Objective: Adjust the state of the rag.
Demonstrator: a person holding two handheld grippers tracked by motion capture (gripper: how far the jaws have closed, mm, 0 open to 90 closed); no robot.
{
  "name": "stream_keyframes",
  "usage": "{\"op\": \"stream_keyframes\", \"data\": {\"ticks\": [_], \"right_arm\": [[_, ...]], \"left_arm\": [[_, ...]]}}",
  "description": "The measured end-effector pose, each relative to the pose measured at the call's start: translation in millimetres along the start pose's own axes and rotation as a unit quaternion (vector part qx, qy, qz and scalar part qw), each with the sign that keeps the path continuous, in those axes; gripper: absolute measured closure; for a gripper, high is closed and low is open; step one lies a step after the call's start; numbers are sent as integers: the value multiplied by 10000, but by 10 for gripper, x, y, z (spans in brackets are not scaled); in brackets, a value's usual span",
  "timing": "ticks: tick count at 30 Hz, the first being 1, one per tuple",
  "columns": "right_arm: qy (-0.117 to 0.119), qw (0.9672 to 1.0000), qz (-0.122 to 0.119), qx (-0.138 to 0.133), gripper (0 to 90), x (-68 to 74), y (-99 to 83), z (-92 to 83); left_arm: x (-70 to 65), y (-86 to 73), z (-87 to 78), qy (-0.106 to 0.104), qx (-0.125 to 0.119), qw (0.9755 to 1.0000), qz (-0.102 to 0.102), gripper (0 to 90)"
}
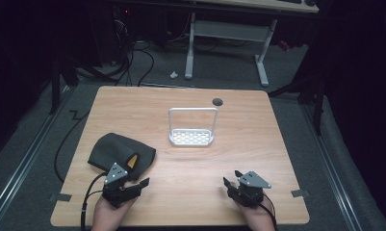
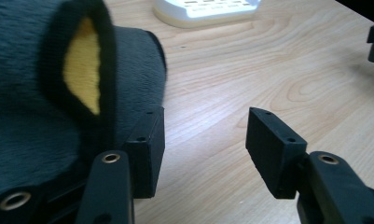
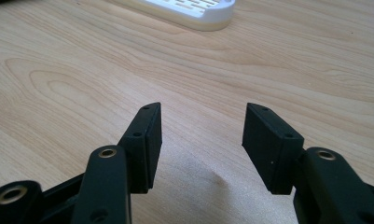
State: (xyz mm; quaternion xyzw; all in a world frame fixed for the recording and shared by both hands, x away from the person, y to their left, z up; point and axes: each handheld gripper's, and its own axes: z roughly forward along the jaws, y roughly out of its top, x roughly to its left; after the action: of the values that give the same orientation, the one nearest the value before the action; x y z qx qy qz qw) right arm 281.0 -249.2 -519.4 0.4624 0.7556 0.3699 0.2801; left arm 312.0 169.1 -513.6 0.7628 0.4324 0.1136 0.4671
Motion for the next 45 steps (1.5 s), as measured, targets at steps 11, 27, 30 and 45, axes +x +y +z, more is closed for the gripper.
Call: {"op": "stream_keyframes", "data": {"ticks": [11,27,30,45], "right_arm": [[103,9999,-41,82,461,17,-4,39],[169,9997,-45,150,454,3,-21,67],[175,9997,-32,155,453,6,-21,71],[206,9997,-19,140,437,19,-17,69]], "left_arm": [[329,6,-221,697,-165,9973,-165,434],[371,-90,-32,1511,592,9864,262,515],[313,-100,3,1805,673,9795,594,636],[-137,-129,139,1208,712,9840,1097,739]]}}
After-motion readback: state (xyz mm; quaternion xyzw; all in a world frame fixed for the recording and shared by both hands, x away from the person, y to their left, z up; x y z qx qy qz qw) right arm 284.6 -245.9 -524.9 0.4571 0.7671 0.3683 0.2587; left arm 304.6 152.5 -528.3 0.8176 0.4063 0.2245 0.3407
